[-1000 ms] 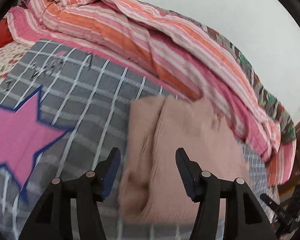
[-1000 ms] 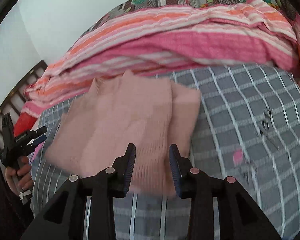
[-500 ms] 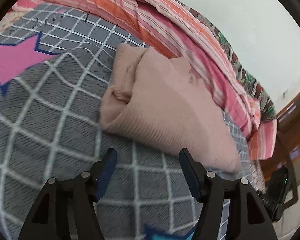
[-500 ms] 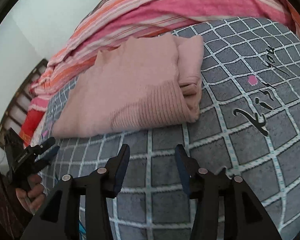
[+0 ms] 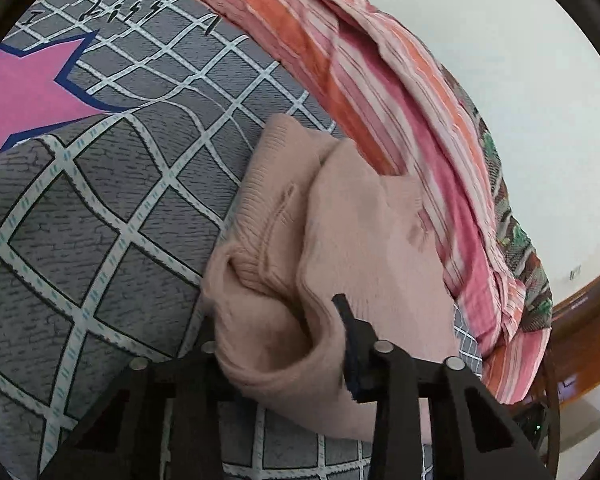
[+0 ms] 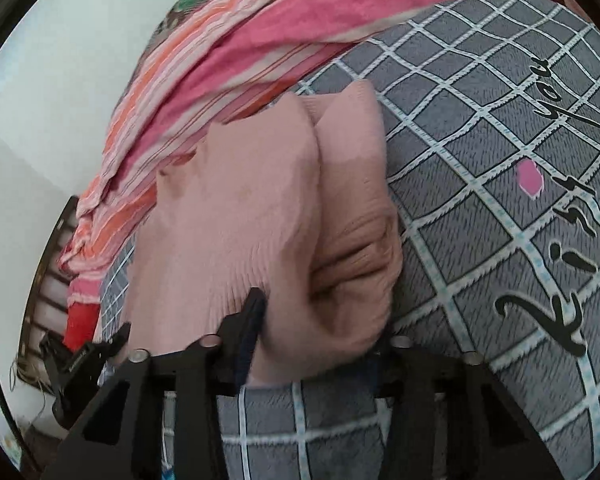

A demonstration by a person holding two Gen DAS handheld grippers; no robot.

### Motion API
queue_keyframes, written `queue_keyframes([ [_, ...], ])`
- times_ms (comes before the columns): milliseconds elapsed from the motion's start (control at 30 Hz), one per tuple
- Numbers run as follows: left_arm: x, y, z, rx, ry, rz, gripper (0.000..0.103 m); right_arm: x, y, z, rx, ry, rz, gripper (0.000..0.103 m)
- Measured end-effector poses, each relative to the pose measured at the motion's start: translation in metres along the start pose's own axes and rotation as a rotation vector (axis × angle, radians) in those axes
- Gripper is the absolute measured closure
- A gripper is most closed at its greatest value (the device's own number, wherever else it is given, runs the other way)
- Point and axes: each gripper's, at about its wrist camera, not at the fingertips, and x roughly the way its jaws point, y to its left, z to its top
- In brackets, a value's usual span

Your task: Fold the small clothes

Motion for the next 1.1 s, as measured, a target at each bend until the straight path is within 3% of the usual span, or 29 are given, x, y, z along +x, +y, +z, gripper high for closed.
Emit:
queue_keyframes([
  [67, -0.001, 0.001, 0.000, -0.006, 0.011, 0.000, 0.086, 0.004, -0.005, 0.005, 0.038, 0.014, 0.030, 0.089],
  [133, -0.010, 0.001, -0.003, -0.009, -0.011, -0.018, 0.091, 0.004, -0.006, 0.008, 0.047, 0.016, 0.048, 0.093],
  [400, -0.057, -0.010, -0.038, 0.093, -0.025, -0.008, 0.093, -0.048, 0.017, -0.016, -0.114, -0.056, 0.014, 0.094],
  [633, -0.100, -0.002, -0.084, 0.060, -0.003, -0.046, 0.093, -0.094, 0.000, -0.053, -0.123, -0.039, 0.008, 0.094],
  [867, -0.139, 0.000, -0.131, 0.124, 0.003, -0.042, 0.093, -0.141, -0.011, -0.100, -0.202, -0.043, -0.030, 0.094],
  [1000, -0.146, 0.003, -0.135, 0.164, 0.023, 0.001, 0.081, -0.145, -0.014, -0.115, -0.297, -0.002, -0.111, 0.082],
  [1067, -0.159, 0.006, -0.130, 0.204, -0.010, 0.001, 0.074, -0.147, -0.013, -0.118, -0.361, 0.021, -0.156, 0.081],
  [1100, -0.164, 0.007, -0.128, 0.217, -0.024, 0.004, 0.065, -0.152, -0.013, -0.118, -0.385, 0.011, -0.165, 0.081],
])
